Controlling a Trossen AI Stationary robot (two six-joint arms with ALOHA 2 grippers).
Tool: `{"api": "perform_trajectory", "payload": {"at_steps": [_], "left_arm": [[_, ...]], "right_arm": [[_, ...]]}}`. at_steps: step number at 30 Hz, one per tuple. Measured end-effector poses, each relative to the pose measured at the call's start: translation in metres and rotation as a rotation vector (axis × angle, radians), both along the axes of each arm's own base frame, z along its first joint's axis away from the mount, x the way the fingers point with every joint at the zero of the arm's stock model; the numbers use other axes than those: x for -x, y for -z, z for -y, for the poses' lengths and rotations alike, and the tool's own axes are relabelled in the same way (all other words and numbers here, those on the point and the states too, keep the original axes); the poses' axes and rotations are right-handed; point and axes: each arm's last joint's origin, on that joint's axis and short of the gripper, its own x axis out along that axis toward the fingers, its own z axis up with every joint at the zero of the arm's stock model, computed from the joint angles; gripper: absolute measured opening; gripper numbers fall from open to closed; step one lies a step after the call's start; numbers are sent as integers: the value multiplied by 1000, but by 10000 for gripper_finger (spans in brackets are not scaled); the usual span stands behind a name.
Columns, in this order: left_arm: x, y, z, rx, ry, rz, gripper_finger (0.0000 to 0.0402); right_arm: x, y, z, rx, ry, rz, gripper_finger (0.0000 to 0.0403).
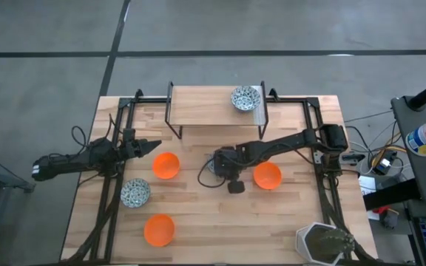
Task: Pick & Place Mini bowls
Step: Stack the top white patterned bowl on top of the white bowl on the shelf
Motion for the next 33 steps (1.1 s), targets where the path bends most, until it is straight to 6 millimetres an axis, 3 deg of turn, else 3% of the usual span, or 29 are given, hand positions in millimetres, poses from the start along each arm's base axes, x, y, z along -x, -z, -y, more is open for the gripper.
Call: {"api": "perform_trajectory", "payload": {"at_steps": [6, 21, 33], "left_arm": [[0, 0, 0, 0, 0, 0, 0], [0, 0, 0, 0, 0, 0, 0], [0, 0, 0, 5, 1, 1, 0]], "right_arm": [[-4, -12, 0, -12, 30, -15, 15], [-22, -80, -2, -26, 27, 22, 8], [-22, -151, -3, 22, 40, 96, 8]]}}
